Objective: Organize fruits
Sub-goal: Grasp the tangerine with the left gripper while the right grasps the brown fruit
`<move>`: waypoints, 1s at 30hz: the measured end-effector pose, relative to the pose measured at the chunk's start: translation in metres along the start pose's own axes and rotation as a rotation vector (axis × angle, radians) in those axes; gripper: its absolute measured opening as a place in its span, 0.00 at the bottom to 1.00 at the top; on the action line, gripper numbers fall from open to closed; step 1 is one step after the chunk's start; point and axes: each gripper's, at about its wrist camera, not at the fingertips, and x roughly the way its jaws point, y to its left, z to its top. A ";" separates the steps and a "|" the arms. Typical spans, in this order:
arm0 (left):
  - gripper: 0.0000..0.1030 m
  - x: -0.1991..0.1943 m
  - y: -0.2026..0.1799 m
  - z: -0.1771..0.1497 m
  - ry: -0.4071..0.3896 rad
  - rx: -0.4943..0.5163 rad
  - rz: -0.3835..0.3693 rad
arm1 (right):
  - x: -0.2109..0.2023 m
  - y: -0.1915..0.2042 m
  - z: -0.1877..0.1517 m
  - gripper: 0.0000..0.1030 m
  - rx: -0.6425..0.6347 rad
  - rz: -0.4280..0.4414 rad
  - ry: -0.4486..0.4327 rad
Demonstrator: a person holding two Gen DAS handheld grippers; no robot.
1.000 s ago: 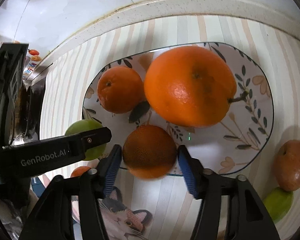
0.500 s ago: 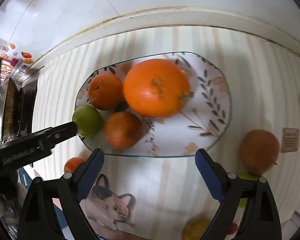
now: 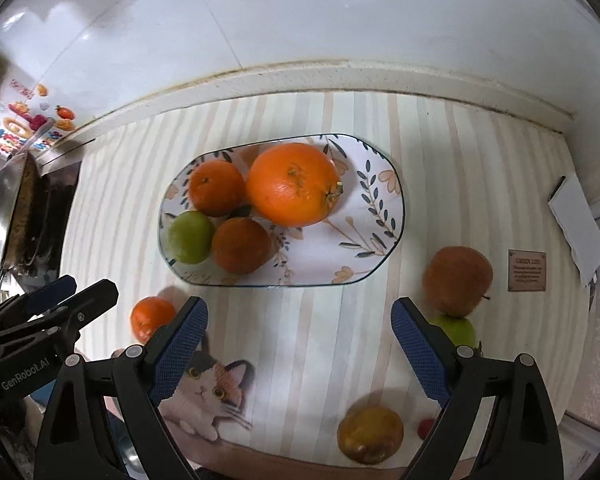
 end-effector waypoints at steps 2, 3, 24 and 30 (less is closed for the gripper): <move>0.70 -0.010 0.000 -0.004 -0.022 0.003 -0.001 | -0.011 0.003 -0.007 0.92 -0.014 -0.005 -0.018; 0.70 -0.016 0.000 -0.007 -0.036 0.002 -0.001 | -0.016 0.004 -0.010 0.92 -0.018 -0.006 -0.028; 0.70 -0.095 -0.012 -0.048 -0.239 0.026 0.035 | -0.106 0.008 -0.061 0.92 -0.008 0.029 -0.181; 0.70 -0.083 -0.012 -0.053 -0.211 0.025 0.038 | -0.100 -0.008 -0.068 0.92 0.033 0.045 -0.150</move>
